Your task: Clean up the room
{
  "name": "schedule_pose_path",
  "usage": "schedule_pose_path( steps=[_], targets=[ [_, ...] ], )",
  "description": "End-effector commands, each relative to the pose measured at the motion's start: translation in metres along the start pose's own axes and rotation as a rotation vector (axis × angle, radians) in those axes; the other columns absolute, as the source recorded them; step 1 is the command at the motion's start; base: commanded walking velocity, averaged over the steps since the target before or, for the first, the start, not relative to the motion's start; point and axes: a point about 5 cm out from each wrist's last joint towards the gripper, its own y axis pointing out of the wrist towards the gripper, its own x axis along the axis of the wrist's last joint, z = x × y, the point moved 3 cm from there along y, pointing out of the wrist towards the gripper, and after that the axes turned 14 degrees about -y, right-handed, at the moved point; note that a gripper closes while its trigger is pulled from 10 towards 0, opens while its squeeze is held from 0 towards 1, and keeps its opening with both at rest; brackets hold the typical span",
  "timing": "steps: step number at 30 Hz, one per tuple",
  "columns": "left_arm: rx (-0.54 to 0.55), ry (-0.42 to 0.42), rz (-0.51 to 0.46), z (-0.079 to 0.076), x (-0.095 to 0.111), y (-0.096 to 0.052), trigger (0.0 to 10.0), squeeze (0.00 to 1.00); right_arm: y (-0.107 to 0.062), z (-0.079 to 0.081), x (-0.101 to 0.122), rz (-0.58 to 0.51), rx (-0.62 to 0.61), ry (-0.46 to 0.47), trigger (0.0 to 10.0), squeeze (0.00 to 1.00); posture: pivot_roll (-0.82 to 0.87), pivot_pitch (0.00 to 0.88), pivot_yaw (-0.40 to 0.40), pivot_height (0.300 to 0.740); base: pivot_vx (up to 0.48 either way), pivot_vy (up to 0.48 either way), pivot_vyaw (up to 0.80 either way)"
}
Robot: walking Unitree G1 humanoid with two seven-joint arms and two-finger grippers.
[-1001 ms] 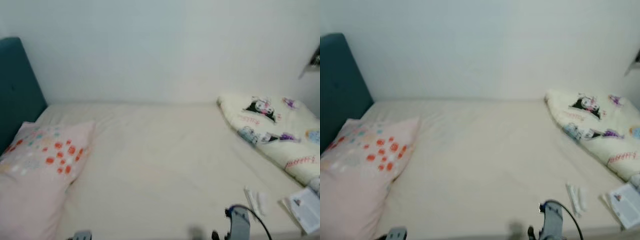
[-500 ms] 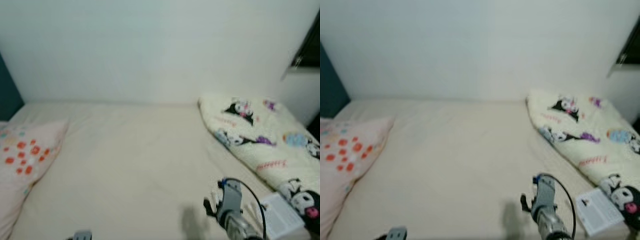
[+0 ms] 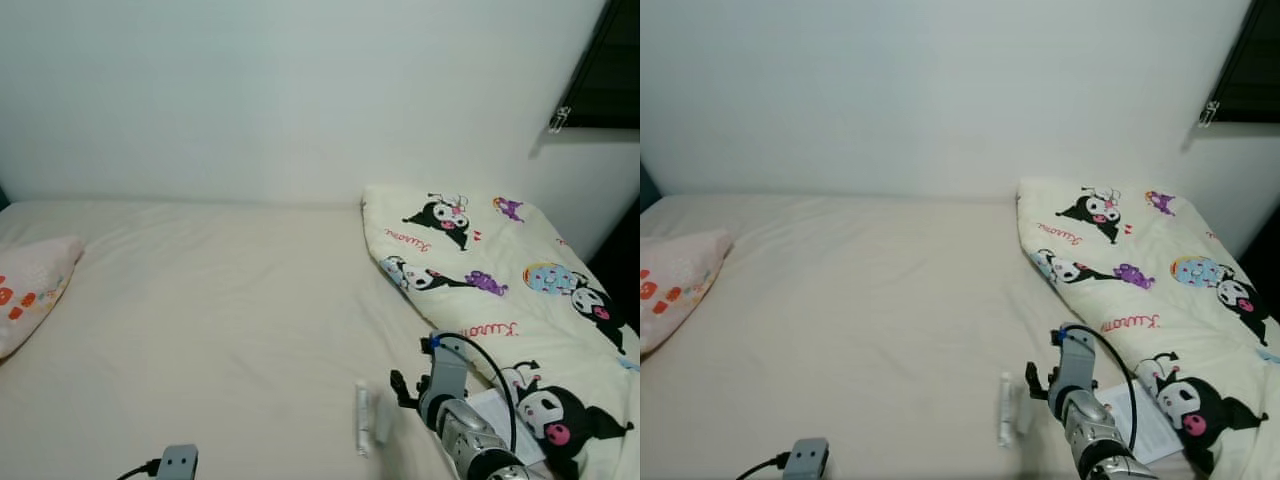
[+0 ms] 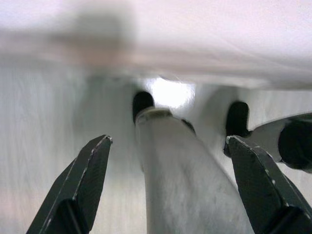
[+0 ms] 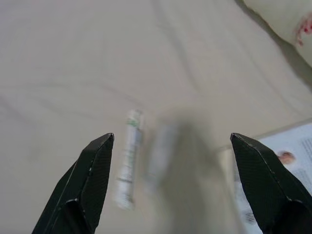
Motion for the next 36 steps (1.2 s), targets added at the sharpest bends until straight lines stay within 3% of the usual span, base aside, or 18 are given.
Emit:
schedule_pose_path(
  steps=[1, 5, 12, 20, 24, 25, 26, 27, 28, 29, 30, 32, 36],
  targets=[
    [0.006, 0.003, 0.005, -0.005, 0.001, 0.001, 10.0, 0.00, 0.001, 0.005, 0.005, -0.015, 0.026, -0.023, 10.0, 0.00, -0.08, 0.000, -0.036, 0.740, 0.000, 0.000, 0.00],
    [0.011, 0.001, -0.005, -0.011, 0.007, 0.003, 10.0, 0.00, 0.003, 0.010, 0.008, -0.008, 0.058, -0.038, 10.0, 0.00, -0.08, 0.000, -0.035, 0.740, 0.000, 0.000, 0.00],
    [0.023, 0.029, -0.043, -0.034, 0.022, 0.006, 10.0, 0.00, 0.006, 0.023, 0.025, -0.055, 0.141, -0.033, 10.0, 0.00, -0.08, 0.000, -0.034, 0.715, 0.000, 0.000, 0.00],
    [0.104, -0.003, -0.156, -0.034, 0.046, 0.005, 10.0, 0.00, 0.008, 0.029, 0.030, -0.055, 0.177, -0.065, 10.0, 0.00, -0.08, 0.000, -0.043, 0.685, 0.000, 0.000, 0.00],
    [0.104, -0.018, -0.224, -0.038, 0.068, 0.004, 10.0, 0.00, 0.008, 0.026, 0.025, -0.016, 0.147, -0.103, 10.0, 0.00, -0.07, 0.000, -0.047, 0.670, 0.000, 0.000, 0.00],
    [0.113, -0.017, -0.250, -0.026, 0.074, 0.003, 10.0, 0.00, 0.008, 0.025, 0.026, -0.018, 0.139, -0.098, 10.0, 0.00, -0.07, 0.000, -0.049, 0.665, 0.000, 0.000, 0.00],
    [0.130, -0.030, -0.270, 0.001, 0.075, -0.001, 10.0, 0.00, 0.008, 0.025, 0.028, -0.027, 0.135, -0.090, 10.0, 0.00, -0.07, 0.000, -0.050, 0.660, 0.000, 0.000, 0.00],
    [0.130, -0.030, -0.270, 0.001, 0.075, -0.001, 10.0, 0.00, 0.008, 0.025, 0.028, -0.027, 0.135, -0.090, 10.0, 0.00, -0.07, 0.000, -0.050, 0.660, 0.000, 0.000, 0.00],
    [0.143, -0.035, -0.282, 0.020, 0.076, -0.005, 10.0, 0.00, 0.008, 0.024, 0.030, -0.034, 0.133, -0.085, 10.0, 0.00, -0.07, 0.000, -0.050, 0.655, 0.000, 0.000, 0.00],
    [0.143, -0.035, -0.282, 0.020, 0.076, -0.005, 10.0, 0.00, 0.008, 0.024, 0.030, -0.034, 0.133, -0.085, 10.0, 0.00, -0.07, 0.000, -0.050, 0.655, 0.000, 0.000, 0.00],
    [0.153, -0.042, -0.306, 0.038, 0.079, -0.009, 10.0, 0.00, 0.009, 0.024, 0.033, -0.046, 0.135, -0.071, 10.0, 0.00, -0.06, 0.000, -0.050, 0.650, 0.000, 0.000, 0.00],
    [0.152, -0.045, -0.333, 0.045, 0.087, -0.012, 10.0, 0.00, 0.009, 0.025, 0.036, -0.056, 0.138, -0.067, 10.0, 0.00, -0.06, 0.000, -0.049, 0.645, 0.000, 0.000, 0.00],
    [0.133, -0.023, -0.386, 0.037, 0.104, -0.013, 10.0, 0.00, 0.010, 0.024, 0.041, -0.073, 0.137, -0.063, 10.0, 0.00, -0.06, 0.000, -0.049, 0.635, 0.000, 0.000, 0.00]
  ],
)
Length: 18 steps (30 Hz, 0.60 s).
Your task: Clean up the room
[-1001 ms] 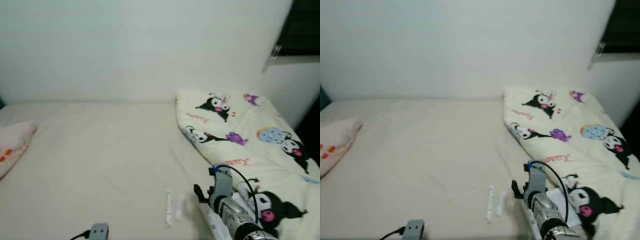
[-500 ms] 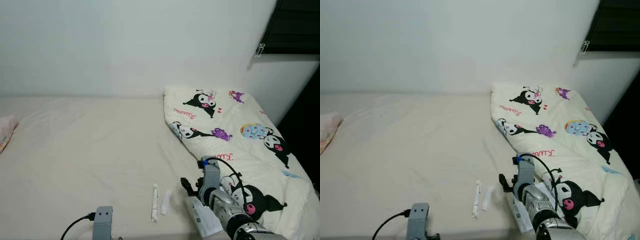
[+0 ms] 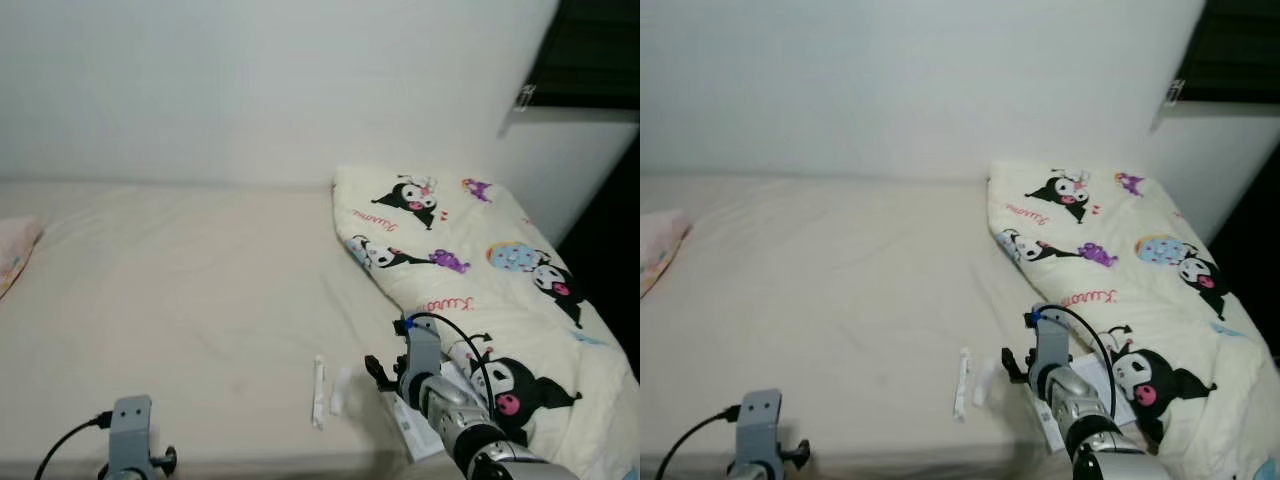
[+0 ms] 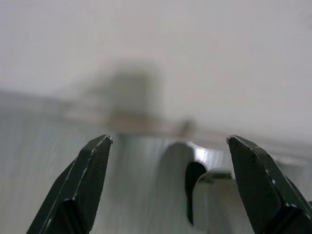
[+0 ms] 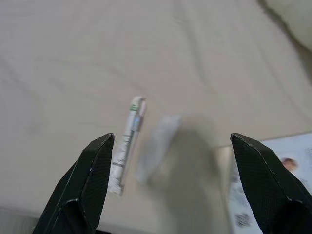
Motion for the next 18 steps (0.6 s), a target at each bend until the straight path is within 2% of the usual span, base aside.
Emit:
schedule_pose_path(
  steps=[1, 2, 3, 5, 9, 13, 14, 18],
  targets=[
    [-0.016, 0.003, -0.012, -0.004, 0.002, 0.000, 10.0, 0.00, -0.001, -0.002, -0.003, 0.001, -0.008, 0.011, 10.0, 0.00, -0.06, 0.000, -0.049, 0.635, 0.000, 0.000, 0.00],
    [-0.031, 0.011, -0.031, -0.013, 0.007, 0.002, 10.0, 0.00, -0.001, -0.003, 0.002, -0.017, -0.009, 0.022, 10.0, 0.00, -0.05, 0.000, -0.050, 0.630, 0.000, 0.000, 0.00],
    [-0.031, 0.011, -0.031, -0.013, 0.007, 0.002, 10.0, 0.00, -0.001, -0.003, 0.002, -0.017, -0.009, 0.022, 10.0, 0.00, -0.05, 0.000, -0.050, 0.630, 0.000, 0.000, 0.00],
    [-0.056, 0.014, -0.064, -0.026, 0.012, 0.002, 10.0, 0.00, 0.000, -0.004, 0.010, -0.048, -0.010, 0.033, 10.0, 0.00, -0.04, 0.000, -0.048, 0.620, 0.000, 0.000, 0.00],
    [-0.094, 0.013, -0.111, -0.031, 0.019, 0.002, 10.0, 0.00, 0.002, -0.003, 0.012, -0.040, -0.021, 0.023, 10.0, 0.00, -0.02, 0.000, -0.036, 0.600, 0.000, 0.000, 0.00],
    [-0.103, 0.011, -0.128, -0.030, 0.021, 0.001, 10.0, 0.00, 0.002, -0.005, 0.015, -0.046, -0.035, 0.022, 10.0, 0.00, -0.01, 0.006, -0.030, 0.590, 0.000, 0.000, 0.00],
    [-0.107, 0.023, -0.153, -0.026, 0.023, 0.000, 10.0, 0.00, 0.001, -0.012, 0.021, -0.076, -0.060, 0.035, 10.0, 0.00, 0.01, 0.031, -0.018, 0.580, 0.000, 0.000, 0.00],
    [-0.090, 0.040, -0.180, -0.015, 0.023, -0.003, 10.0, 0.00, 0.000, -0.020, 0.031, -0.116, -0.071, 0.065, 10.0, 0.00, 0.03, 0.080, 0.014, 0.570, 0.000, 0.000, 0.00]
  ],
)
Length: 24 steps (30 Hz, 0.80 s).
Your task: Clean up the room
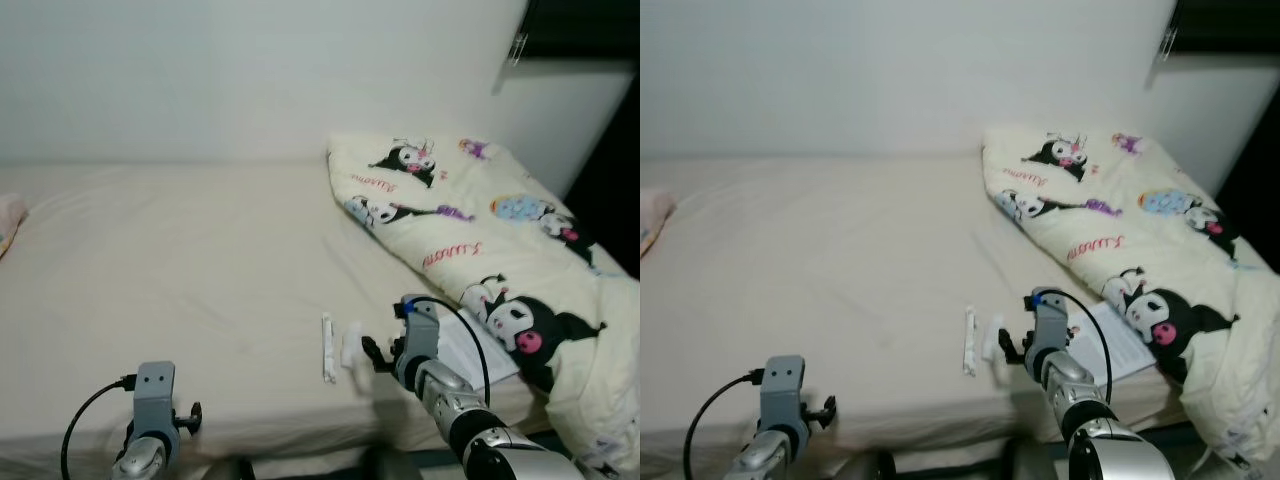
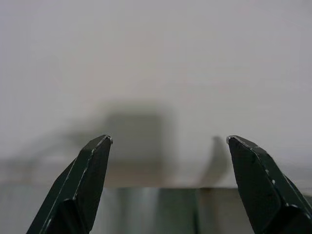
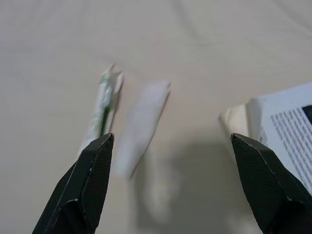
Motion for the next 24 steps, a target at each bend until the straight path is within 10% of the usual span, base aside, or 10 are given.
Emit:
schedule_pose_path(
  steps=[1, 9, 17, 24],
  targets=[
    [0.014, 0.025, -0.022, 0.013, 0.001, -0.004, 10.0, 0.00, 0.000, -0.005, 0.010, -0.045, -0.011, 0.025, 10.0, 0.00, 0.03, 0.099, 0.022, 0.565, 0.000, 0.000, 0.00],
    [0.006, 0.093, -0.124, 0.037, 0.011, -0.018, 10.0, 0.00, 0.002, 0.006, 0.023, -0.114, 0.067, 0.024, 10.0, 0.00, 0.08, 0.212, 0.060, 0.540, 0.000, 0.000, 0.00],
    [-0.039, 0.172, -0.212, 0.042, 0.022, -0.034, 10.0, 0.00, 0.005, 0.024, 0.082, -0.339, 0.191, 0.016, 10.0, 0.00, 0.11, 0.292, 0.068, 0.510, 0.000, 0.000, 0.00],
    [-0.093, 0.208, -0.203, 0.031, 0.012, -0.044, 10.0, 0.00, 0.015, 0.049, 0.069, -0.187, 0.181, -0.128, 10.0, 0.00, 0.10, 0.318, 0.067, 0.510, 0.000, 0.000, 0.00]
  ],
)
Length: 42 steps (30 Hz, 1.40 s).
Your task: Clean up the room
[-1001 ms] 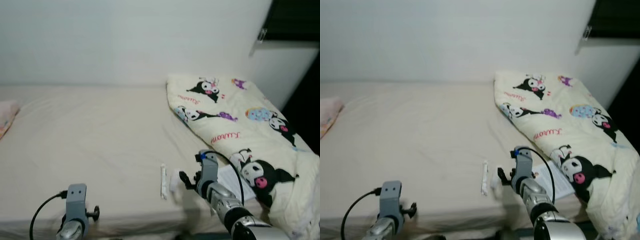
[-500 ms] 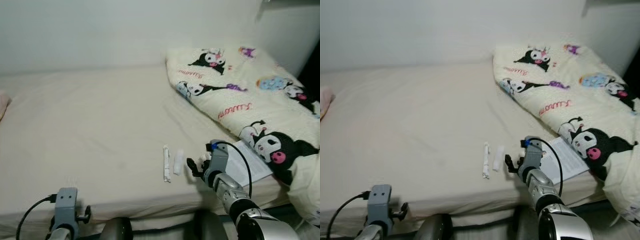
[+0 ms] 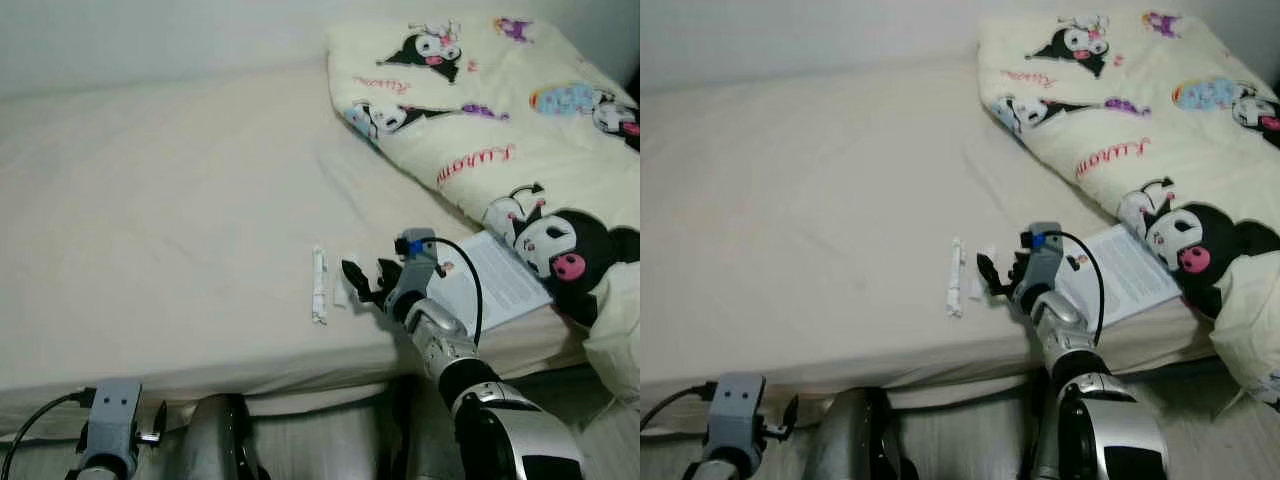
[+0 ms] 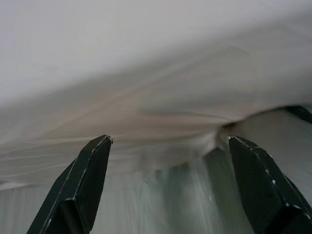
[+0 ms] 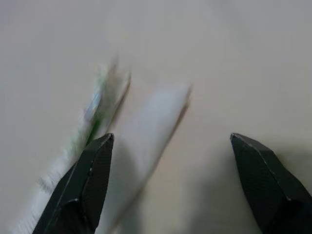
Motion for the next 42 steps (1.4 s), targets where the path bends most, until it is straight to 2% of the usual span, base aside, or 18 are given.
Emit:
schedule_pose_path(
  steps=[1, 5, 7, 8, 11, 15, 19, 21, 23, 24, 27, 33, 34, 35, 36, 42],
  targets=[
    [-0.008, 0.015, 0.044, 0.000, -0.010, -0.007, 10.0, 0.00, 0.001, 0.021, -0.021, 0.114, 0.034, -0.031, 10.0, 0.00, 0.10, 0.320, 0.063, 0.510, 0.000, 0.000, 0.00],
    [-0.005, 0.017, 0.048, 0.000, -0.011, -0.009, 10.0, 0.00, 0.005, 0.033, -0.017, 0.104, 0.065, -0.020, 10.0, 0.00, 0.11, 0.322, 0.061, 0.510, 0.000, 0.000, 0.00],
    [0.001, 0.020, 0.047, 0.000, -0.008, -0.012, 10.0, 0.00, 0.012, 0.052, 0.001, 0.019, 0.148, 0.029, 10.0, 0.00, 0.11, 0.325, 0.057, 0.510, 0.000, 0.000, 0.00],
    [0.001, 0.020, 0.047, 0.000, -0.008, -0.012, 10.0, 0.00, 0.012, 0.052, 0.001, 0.019, 0.148, 0.029, 10.0, 0.00, 0.11, 0.325, 0.057, 0.510, 0.000, 0.000, 0.00],
    [0.002, 0.022, 0.043, -0.001, -0.006, -0.014, 10.0, 0.00, 0.019, 0.073, 0.025, -0.077, 0.234, 0.068, 10.0, 0.00, 0.11, 0.326, 0.053, 0.510, 0.000, 0.000, 0.00],
    [-0.008, 0.023, 0.041, -0.007, -0.005, -0.016, 10.0, 0.00, 0.022, 0.078, 0.037, -0.116, 0.245, 0.105, 10.0, 0.00, 0.11, 0.334, 0.050, 0.510, 0.000, 0.000, 0.00],
    [-0.018, 0.024, 0.045, -0.010, -0.005, -0.018, 10.0, 0.00, 0.024, 0.082, 0.038, -0.093, 0.237, 0.083, 10.0, 0.00, 0.11, 0.344, 0.053, 0.510, 0.000, 0.000, 0.00],
    [-0.025, 0.028, 0.060, -0.011, -0.007, -0.022, 10.0, 0.00, 0.027, 0.088, 0.031, -0.016, 0.218, 0.011, 10.0, 0.00, 0.11, 0.353, 0.054, 0.510, 0.000, 0.000, 0.00],
    [-0.026, 0.028, 0.063, -0.011, -0.007, -0.022, 10.0, 0.00, 0.027, 0.088, 0.030, -0.001, 0.210, 0.000, 10.0, 0.00, 0.11, 0.353, 0.054, 0.510, 0.000, 0.000, 0.00],
    [-0.024, 0.028, 0.068, -0.010, -0.008, -0.024, 10.0, 0.00, 0.028, 0.089, 0.022, 0.066, 0.194, -0.028, 10.0, 0.00, 0.11, 0.358, 0.052, 0.510, 0.000, 0.000, 0.00],
    [-0.023, 0.030, 0.075, -0.009, -0.009, -0.027, 10.0, 0.00, 0.028, 0.093, 0.019, 0.107, 0.191, -0.063, 10.0, 0.00, 0.11, 0.360, 0.049, 0.510, 0.000, 0.000, 0.00],
    [-0.017, 0.033, 0.082, -0.006, -0.009, -0.028, 10.0, 0.00, 0.031, 0.099, 0.031, 0.062, 0.204, 0.000, 10.0, 0.00, 0.13, 0.365, 0.045, 0.510, 0.000, 0.000, 0.00],
    [-0.015, 0.033, 0.083, -0.006, -0.008, -0.028, 10.0, 0.00, 0.031, 0.100, 0.033, 0.050, 0.213, 0.002, 8.1, 0.00, 0.13, 0.362, 0.044, 0.510, 0.000, 0.000, 0.00],
    [-0.015, 0.033, 0.083, -0.006, -0.008, -0.028, 10.0, 0.00, 0.031, 0.100, 0.033, 0.050, 0.213, 0.002, 8.1, 0.00, 0.13, 0.362, 0.044, 0.510, 0.000, 0.000, 0.00],
    [-0.014, 0.033, 0.084, -0.006, -0.008, -0.028, 10.0, 0.00, 0.031, 0.100, 0.035, 0.042, 0.217, 0.010, 0.0, 0.00, 0.12, 0.360, 0.038, 0.510, 0.000, 0.000, 0.00],
    [-0.009, 0.027, 0.091, -0.008, -0.009, -0.026, 10.0, 0.00, 0.031, 0.095, 0.025, 0.116, 0.193, -0.068, 0.0, 0.00, 0.11, 0.345, 0.029, 0.510, 0.000, 0.000, 0.00]
  ],
)
